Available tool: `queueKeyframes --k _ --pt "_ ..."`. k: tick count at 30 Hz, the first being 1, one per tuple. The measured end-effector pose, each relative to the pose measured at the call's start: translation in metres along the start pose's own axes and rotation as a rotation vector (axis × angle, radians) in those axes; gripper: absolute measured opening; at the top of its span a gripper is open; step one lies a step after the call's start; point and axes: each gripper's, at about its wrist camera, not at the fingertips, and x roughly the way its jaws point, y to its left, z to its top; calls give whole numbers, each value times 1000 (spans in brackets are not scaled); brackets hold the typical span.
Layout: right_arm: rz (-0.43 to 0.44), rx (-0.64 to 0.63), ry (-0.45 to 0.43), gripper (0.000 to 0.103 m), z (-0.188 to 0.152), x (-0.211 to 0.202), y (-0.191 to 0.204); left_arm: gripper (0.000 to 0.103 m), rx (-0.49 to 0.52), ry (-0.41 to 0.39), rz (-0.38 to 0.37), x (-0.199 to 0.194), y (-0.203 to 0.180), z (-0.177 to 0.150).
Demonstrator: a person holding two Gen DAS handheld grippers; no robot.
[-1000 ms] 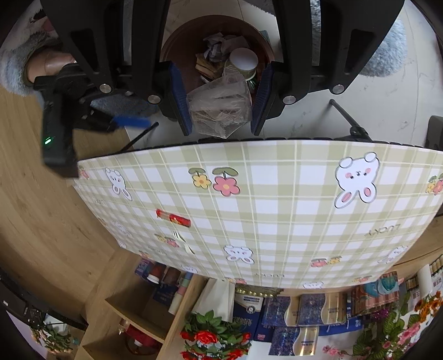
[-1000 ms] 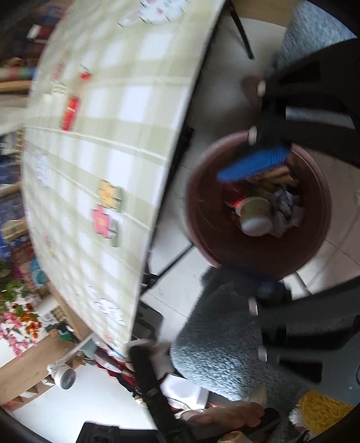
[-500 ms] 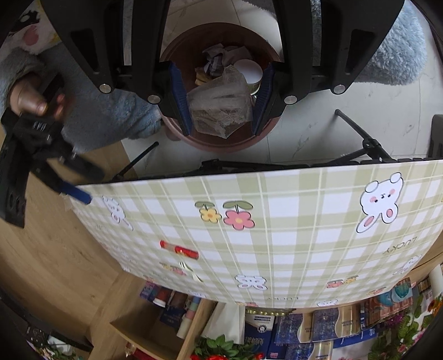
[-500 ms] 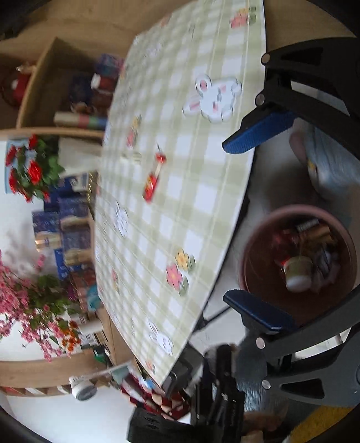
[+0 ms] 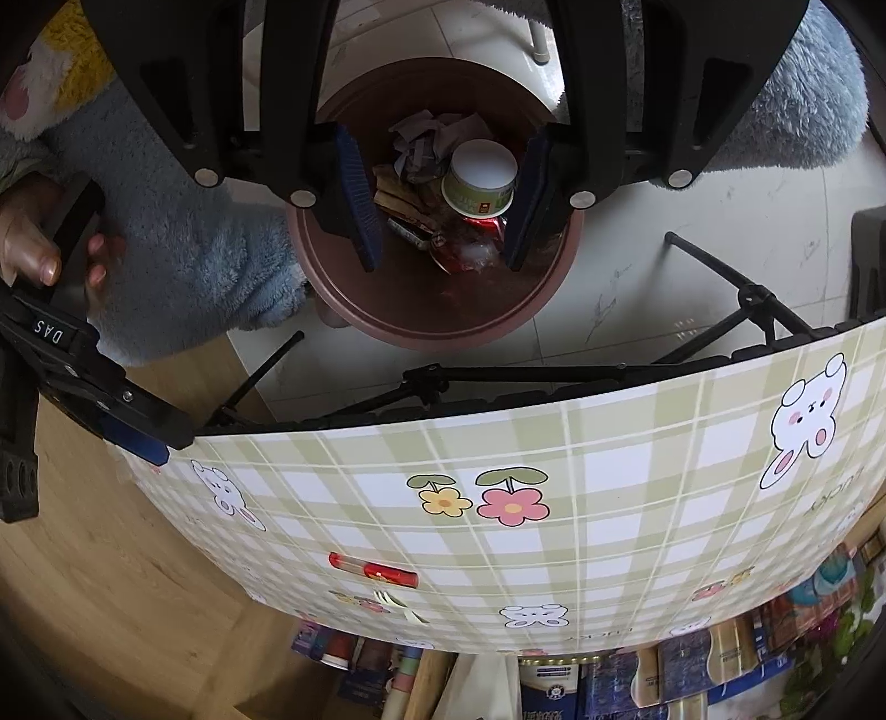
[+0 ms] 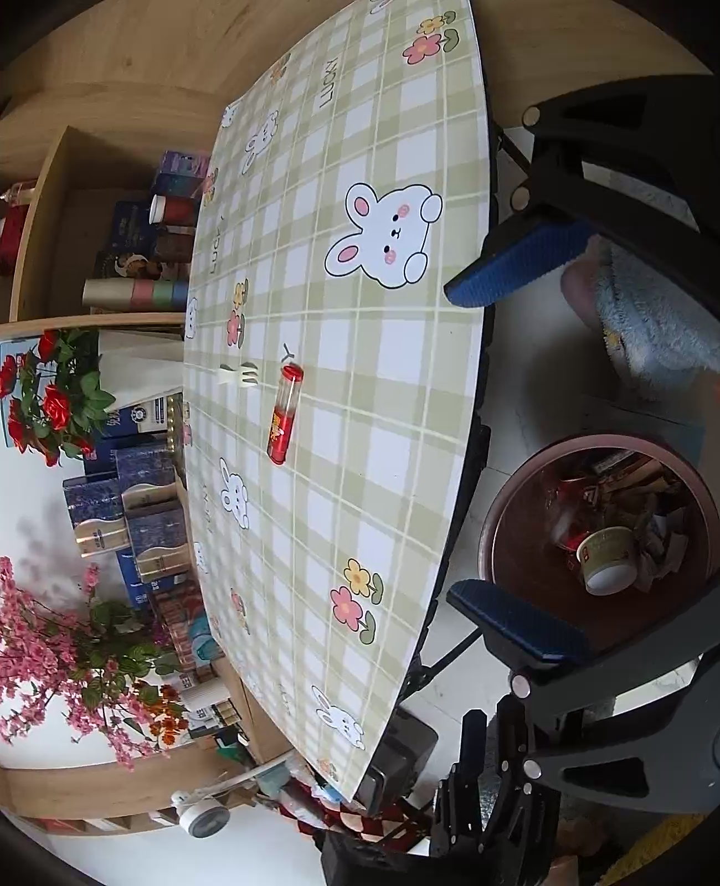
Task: Collect trash
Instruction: 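Move the left gripper to the red snack tube and grasp it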
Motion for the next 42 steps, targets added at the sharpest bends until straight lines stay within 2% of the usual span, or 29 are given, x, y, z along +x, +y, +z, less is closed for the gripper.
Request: queueKeyframes --k 4,9,13,20,23,29,32,34,36,39,42 --pt "-3 2 3 97 -2 0 0 75 -23 -27 16 -3 3 1" --pt "-9 7 4 97 -3 -1 1 88 -83 -87 43 -14 14 3" --pt "-7 8 8 97 -3 0 0 90 -111 -116 58 -20 19 5" --pt "-5 51 2 97 6 -4 -8 90 -103 -112 35 -26 21 21" --pt "0 93 -11 97 12 -5 -17 90 -62 -124 34 -27 14 42" --pt "19 141 -15 97 36 -1 -38 90 85 -166 -5 -19 -16 102" --pt "29 148 -6 97 47 6 -49 90 249 -155 56 9 -35 142" --pt "37 151 7 97 52 12 -57 90 318 -137 62 29 -40 163" --pt "23 151 18 97 56 17 -64 89 375 -111 33 51 -43 186" --pt "-5 157 37 97 63 24 -76 83 444 -93 9 76 -45 207" --pt "-25 158 53 97 68 30 -89 82 513 -69 -23 99 -54 221"
